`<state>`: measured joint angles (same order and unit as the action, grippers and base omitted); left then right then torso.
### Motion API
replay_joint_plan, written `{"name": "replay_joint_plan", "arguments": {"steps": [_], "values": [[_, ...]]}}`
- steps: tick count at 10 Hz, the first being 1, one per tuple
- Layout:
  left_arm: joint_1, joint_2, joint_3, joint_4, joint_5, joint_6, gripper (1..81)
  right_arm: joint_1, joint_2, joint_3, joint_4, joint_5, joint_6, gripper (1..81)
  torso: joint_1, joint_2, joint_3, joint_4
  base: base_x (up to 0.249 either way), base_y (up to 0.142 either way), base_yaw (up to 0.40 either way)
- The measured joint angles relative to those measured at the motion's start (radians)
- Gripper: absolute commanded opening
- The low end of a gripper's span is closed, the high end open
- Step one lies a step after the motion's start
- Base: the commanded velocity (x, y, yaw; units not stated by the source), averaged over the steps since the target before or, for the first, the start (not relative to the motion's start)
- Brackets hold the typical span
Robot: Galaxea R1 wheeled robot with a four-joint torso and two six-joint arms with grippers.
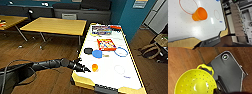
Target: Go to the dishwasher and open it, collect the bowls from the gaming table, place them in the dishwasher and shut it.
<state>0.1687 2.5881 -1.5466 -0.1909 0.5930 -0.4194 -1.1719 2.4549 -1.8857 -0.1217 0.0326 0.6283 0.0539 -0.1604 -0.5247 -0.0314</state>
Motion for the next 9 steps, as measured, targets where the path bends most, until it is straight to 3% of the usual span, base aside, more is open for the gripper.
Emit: {"name": "replay_joint_plan", "arguments": {"steps": [3,5,6,9], "values": [[-0.010,0.049,-0.039,0.231,0.078,-0.225,81.1,0.003,0.004,-0.008,0.000,-0.007,-0.003,1.0,0.000,0.000,0.000,0.000,0.000,0.000,0.000],[-0.017,0.083,-0.041,0.363,0.107,-0.353,81.1,0.003,0.006,-0.009,-0.002,-0.012,-0.003,1.0,0.000,0.000,0.000,0.000,0.000,0.000,0.000],[-0.018,0.107,-0.044,0.408,0.112,-0.400,81.1,0.005,0.007,-0.009,-0.002,-0.015,-0.003,1.0,0.000,0.000,0.000,0.000,0.000,0.000,0.000],[-0.032,0.177,-0.083,0.466,0.149,-0.471,81.1,0.009,0.019,-0.011,-0.002,-0.022,-0.004,1.0,0.000,0.000,0.000,0.000,0.000,0.000,0.000]]}}
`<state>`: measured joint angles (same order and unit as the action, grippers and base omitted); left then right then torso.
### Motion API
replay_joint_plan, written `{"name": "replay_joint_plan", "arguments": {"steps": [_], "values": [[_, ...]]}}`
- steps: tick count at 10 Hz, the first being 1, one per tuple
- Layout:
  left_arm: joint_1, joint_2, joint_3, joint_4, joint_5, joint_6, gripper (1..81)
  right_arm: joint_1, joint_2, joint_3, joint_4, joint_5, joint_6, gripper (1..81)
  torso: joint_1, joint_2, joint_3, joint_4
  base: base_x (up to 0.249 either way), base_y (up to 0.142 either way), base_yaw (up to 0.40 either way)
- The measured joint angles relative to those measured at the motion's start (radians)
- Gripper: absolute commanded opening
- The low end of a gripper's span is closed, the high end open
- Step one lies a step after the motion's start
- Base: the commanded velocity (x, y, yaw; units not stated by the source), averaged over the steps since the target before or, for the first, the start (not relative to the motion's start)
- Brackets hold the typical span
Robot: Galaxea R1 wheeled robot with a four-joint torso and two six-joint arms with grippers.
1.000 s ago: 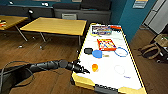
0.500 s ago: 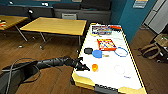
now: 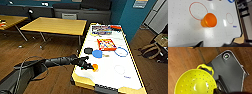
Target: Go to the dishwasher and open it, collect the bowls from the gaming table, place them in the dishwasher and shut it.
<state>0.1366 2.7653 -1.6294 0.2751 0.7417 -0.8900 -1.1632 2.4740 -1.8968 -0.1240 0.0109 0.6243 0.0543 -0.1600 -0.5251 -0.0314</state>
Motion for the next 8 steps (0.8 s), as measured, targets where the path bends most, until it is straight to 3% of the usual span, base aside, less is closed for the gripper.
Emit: {"name": "replay_joint_plan", "arguments": {"steps": [5,8], "values": [[-0.017,0.055,-0.132,0.057,0.000,-0.076,81.1,0.003,0.003,-0.001,0.000,-0.008,-0.002,1.0,0.000,0.000,0.000,0.000,0.000,0.000,0.000],[-0.018,0.052,-0.192,0.078,-0.001,-0.080,81.1,0.008,0.006,-0.003,0.000,-0.011,-0.002,1.0,0.000,0.000,0.000,0.000,0.000,0.000,0.000]]}}
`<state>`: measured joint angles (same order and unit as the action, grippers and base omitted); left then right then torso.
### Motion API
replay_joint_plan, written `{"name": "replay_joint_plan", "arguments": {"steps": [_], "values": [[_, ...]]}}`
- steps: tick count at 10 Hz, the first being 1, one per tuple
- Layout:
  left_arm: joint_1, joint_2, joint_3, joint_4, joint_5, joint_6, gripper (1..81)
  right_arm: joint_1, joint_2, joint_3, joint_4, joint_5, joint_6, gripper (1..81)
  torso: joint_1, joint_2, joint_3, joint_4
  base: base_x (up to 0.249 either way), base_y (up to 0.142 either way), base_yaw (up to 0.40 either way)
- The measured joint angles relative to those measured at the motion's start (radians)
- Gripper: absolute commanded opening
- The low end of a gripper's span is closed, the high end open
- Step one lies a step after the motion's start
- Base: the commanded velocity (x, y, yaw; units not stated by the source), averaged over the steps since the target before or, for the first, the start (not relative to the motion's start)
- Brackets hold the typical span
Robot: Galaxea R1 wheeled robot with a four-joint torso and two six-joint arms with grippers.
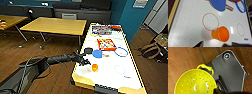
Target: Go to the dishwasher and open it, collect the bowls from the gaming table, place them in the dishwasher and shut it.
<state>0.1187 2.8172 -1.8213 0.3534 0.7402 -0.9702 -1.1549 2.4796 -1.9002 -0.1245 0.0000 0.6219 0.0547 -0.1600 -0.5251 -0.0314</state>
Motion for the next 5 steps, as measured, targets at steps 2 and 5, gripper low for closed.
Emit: {"name": "replay_joint_plan", "arguments": {"steps": [2,5], "values": [[-0.009,-0.003,-0.033,0.008,0.000,-0.002,81.1,0.000,0.003,-0.011,0.000,-0.001,0.000,1.0,0.000,0.000,0.000,0.000,0.000,0.000,0.000],[-0.047,0.031,-0.070,0.011,0.000,-0.003,81.1,0.000,0.010,-0.017,0.000,-0.002,0.000,1.0,0.000,0.000,0.000,0.000,0.000,0.000,0.000]]}}
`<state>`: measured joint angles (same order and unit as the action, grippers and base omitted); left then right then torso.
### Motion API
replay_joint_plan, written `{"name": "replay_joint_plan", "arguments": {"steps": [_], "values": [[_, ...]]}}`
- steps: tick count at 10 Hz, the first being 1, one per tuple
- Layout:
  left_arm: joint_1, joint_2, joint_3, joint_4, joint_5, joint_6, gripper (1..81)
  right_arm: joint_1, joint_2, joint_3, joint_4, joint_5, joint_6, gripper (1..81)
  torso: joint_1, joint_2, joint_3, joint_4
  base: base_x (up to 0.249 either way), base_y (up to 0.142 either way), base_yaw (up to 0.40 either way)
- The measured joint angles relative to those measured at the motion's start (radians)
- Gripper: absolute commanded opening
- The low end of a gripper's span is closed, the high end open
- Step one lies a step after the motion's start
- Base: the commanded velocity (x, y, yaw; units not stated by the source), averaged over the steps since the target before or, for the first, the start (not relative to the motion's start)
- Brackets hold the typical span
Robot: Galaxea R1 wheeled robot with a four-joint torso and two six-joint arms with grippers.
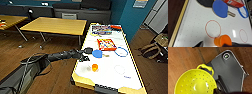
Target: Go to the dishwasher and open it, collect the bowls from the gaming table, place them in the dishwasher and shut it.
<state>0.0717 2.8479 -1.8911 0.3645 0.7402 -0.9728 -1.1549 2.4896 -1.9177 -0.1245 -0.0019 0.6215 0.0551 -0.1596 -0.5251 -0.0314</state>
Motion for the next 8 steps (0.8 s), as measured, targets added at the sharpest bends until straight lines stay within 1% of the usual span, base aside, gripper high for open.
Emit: {"name": "replay_joint_plan", "arguments": {"steps": [2,5,7,8], "values": [[-0.018,0.044,-0.042,0.000,-0.002,0.000,81.1,0.003,0.006,-0.003,0.000,0.000,0.000,1.0,0.000,0.000,0.000,0.000,0.000,0.000,0.000],[-0.019,0.123,-0.150,0.001,0.000,0.000,81.1,0.005,0.006,-0.003,0.000,-0.001,0.000,1.0,0.001,0.000,0.000,0.000,0.000,0.000,0.000],[-0.019,0.158,-0.157,0.001,-0.003,0.001,81.1,0.005,0.007,-0.003,0.000,-0.001,0.000,1.0,0.001,0.000,0.000,0.000,0.000,0.000,0.000],[-0.019,0.158,-0.161,0.001,-0.003,0.002,81.1,0.005,0.009,-0.004,0.000,-0.002,0.000,1.0,0.001,0.000,0.000,0.000,0.000,0.000,0.000]]}}
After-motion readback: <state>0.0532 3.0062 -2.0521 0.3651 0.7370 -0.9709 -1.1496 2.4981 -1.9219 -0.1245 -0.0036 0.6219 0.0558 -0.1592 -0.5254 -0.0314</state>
